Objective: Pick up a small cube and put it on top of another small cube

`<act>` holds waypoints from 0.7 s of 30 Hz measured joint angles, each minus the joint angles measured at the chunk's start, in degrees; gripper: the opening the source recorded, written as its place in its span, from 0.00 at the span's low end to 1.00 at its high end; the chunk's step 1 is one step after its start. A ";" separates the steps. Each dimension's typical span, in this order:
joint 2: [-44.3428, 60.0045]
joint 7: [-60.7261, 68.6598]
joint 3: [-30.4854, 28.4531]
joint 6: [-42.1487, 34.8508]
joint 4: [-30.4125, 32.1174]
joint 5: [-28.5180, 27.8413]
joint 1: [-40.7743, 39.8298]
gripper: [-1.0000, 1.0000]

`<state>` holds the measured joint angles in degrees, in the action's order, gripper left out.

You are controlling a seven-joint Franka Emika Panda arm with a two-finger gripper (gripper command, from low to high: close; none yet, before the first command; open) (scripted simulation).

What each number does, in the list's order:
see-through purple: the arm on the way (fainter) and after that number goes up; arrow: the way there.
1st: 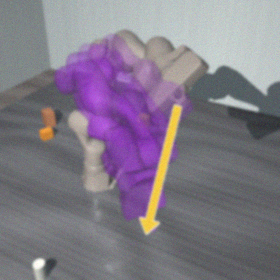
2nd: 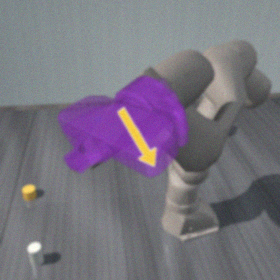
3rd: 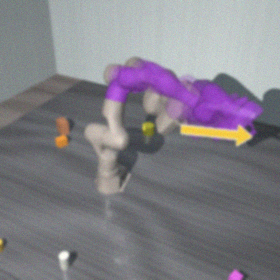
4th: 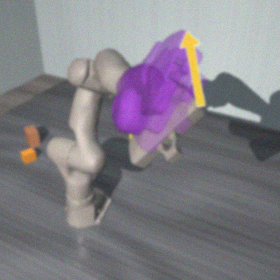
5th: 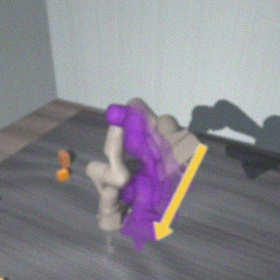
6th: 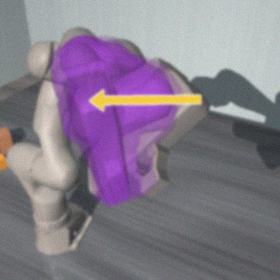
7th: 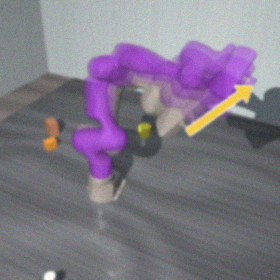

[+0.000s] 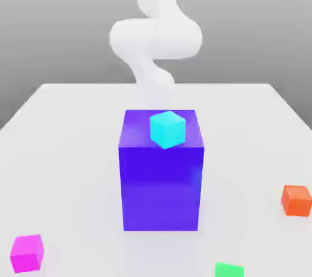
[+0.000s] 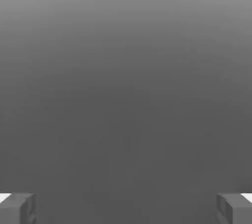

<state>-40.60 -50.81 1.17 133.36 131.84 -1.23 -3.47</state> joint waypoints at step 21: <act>43.87 -39.28 -0.44 13.41 0.56 -6.91 -20.32 0.50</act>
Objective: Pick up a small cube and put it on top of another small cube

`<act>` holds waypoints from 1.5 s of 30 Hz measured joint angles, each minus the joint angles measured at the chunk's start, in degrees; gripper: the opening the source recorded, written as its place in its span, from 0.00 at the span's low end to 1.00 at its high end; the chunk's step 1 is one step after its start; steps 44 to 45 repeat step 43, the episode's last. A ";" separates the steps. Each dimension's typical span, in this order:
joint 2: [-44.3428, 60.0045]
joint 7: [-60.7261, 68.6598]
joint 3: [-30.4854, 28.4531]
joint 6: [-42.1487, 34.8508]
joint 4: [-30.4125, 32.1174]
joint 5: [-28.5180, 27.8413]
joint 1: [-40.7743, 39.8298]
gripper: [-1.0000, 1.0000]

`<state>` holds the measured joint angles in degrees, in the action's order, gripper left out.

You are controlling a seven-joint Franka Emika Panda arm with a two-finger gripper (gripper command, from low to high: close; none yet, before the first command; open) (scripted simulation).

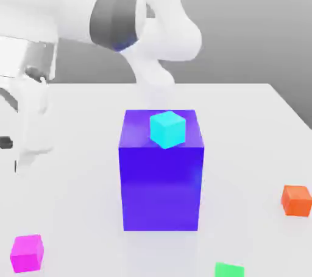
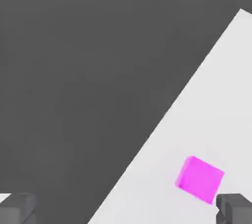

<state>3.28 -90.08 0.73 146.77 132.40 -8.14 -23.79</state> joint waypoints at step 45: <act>20.68 -10.72 13.87 4.54 -3.93 -4.04 20.64 1.00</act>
